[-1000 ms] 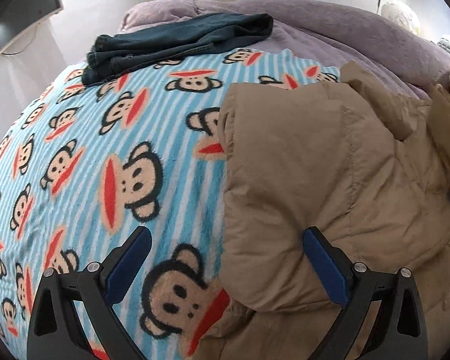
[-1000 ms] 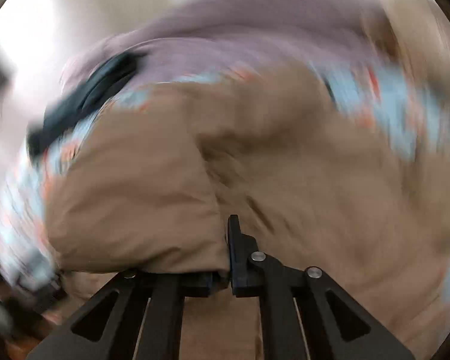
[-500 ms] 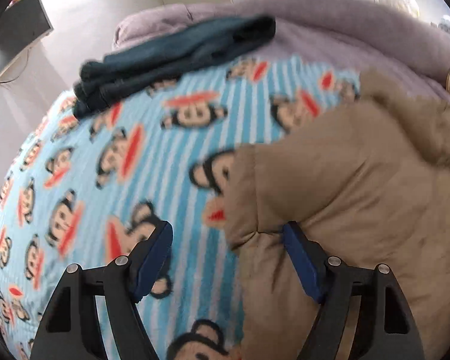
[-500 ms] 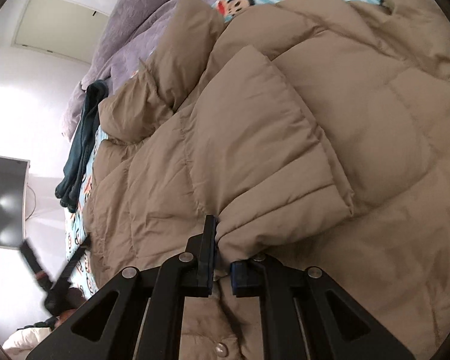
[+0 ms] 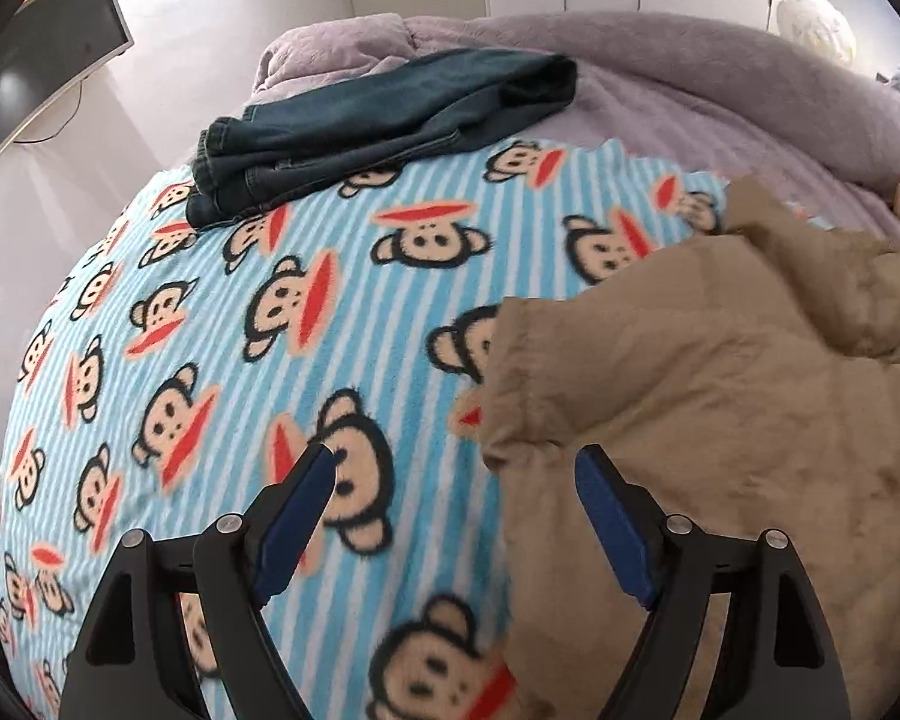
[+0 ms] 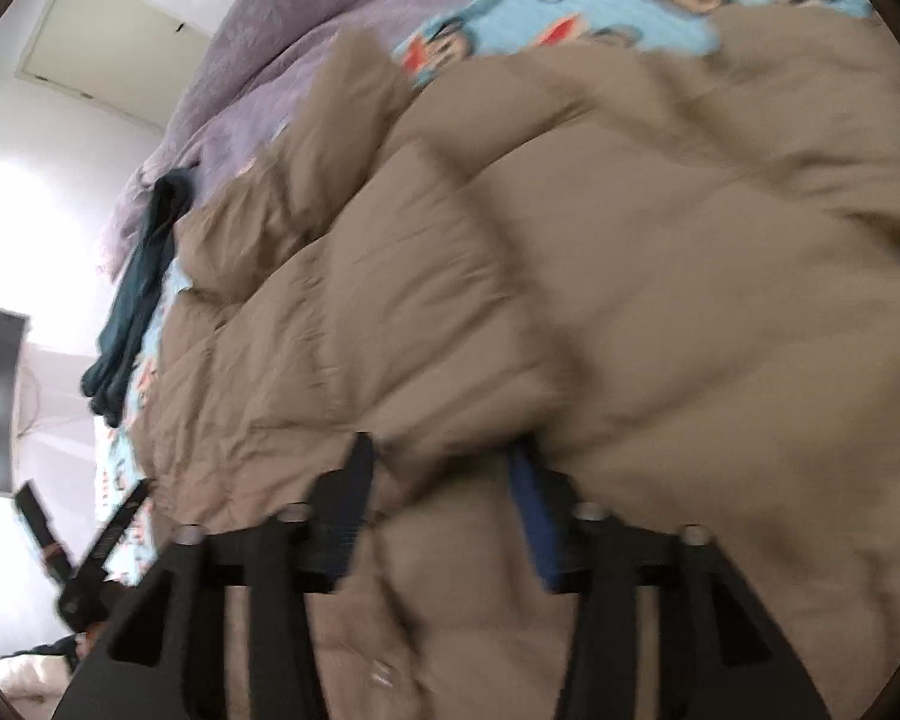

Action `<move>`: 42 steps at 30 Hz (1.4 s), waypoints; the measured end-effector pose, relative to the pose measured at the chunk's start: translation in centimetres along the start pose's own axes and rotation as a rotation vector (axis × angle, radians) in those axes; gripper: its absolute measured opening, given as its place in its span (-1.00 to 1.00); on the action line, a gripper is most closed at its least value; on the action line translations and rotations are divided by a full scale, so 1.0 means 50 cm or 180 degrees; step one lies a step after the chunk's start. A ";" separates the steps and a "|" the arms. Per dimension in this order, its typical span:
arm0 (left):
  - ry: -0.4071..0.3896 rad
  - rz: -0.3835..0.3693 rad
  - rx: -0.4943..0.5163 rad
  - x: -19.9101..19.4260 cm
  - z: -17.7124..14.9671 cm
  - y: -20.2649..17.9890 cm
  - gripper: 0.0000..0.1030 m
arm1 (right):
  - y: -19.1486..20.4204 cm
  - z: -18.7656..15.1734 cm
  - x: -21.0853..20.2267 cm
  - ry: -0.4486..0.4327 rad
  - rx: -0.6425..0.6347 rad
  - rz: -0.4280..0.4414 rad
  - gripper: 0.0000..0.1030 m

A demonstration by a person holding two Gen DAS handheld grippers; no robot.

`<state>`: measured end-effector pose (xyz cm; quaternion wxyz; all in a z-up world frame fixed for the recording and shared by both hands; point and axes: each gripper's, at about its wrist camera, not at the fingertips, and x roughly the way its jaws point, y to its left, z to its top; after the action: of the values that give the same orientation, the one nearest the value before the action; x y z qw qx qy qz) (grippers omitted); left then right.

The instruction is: Fold large clothes

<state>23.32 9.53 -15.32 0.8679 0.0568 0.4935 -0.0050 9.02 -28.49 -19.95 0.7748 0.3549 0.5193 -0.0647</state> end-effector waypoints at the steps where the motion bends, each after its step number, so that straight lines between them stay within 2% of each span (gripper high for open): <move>1: 0.0011 -0.0045 0.0008 -0.016 -0.002 -0.007 0.62 | -0.014 -0.003 -0.016 -0.0016 0.0034 -0.0006 0.06; 4: 0.0067 -0.0214 0.0057 -0.052 -0.015 -0.045 0.62 | -0.062 -0.014 -0.059 -0.0006 0.0202 0.0030 0.08; 6: 0.0117 -0.0348 0.0094 -0.072 -0.029 -0.081 0.62 | -0.086 -0.023 -0.080 -0.0003 0.0273 0.0062 0.22; 10: 0.0221 -0.0623 0.0285 -0.103 -0.063 -0.185 0.62 | -0.135 -0.041 -0.115 0.0001 0.0424 0.0153 0.39; 14: 0.0269 -0.0801 0.0488 -0.134 -0.093 -0.289 0.62 | -0.187 -0.047 -0.154 -0.0077 0.0587 0.0221 0.58; 19: 0.0381 -0.0962 0.0591 -0.161 -0.124 -0.382 0.62 | -0.266 -0.034 -0.212 -0.0211 0.0737 0.0265 0.65; 20: 0.0393 -0.0963 0.0601 -0.167 -0.130 -0.398 0.62 | -0.284 -0.029 -0.223 -0.0242 0.0764 0.0260 0.65; 22: 0.0379 -0.0939 0.0646 -0.177 -0.142 -0.433 0.96 | -0.323 -0.018 -0.243 -0.0300 0.0826 0.0259 0.70; 23: 0.0351 -0.0910 0.0635 -0.184 -0.146 -0.442 1.00 | -0.346 -0.010 -0.251 -0.0319 0.0867 0.0271 1.00; 29: 0.0378 -0.0898 0.0708 -0.198 -0.159 -0.509 1.00 | -0.446 0.025 -0.283 -0.0479 0.1076 0.0312 1.00; 34: 0.0425 -0.0858 0.0731 -0.201 -0.160 -0.554 1.00 | -0.534 0.065 -0.311 -0.0849 0.1306 0.0252 1.00; 37: 0.0506 -0.0853 0.0720 -0.194 -0.156 -0.576 1.00 | -0.589 0.115 -0.309 -0.0809 0.1458 0.0212 1.00; 42: 0.0483 -0.0746 0.0683 -0.183 -0.146 -0.597 1.00 | -0.694 0.200 -0.290 -0.0960 0.1915 0.0481 1.00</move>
<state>10.46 -19.81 -13.98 0.8105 0.0914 0.5575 -0.1545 -6.23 -64.23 -22.26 0.7060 0.5913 0.3289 -0.2091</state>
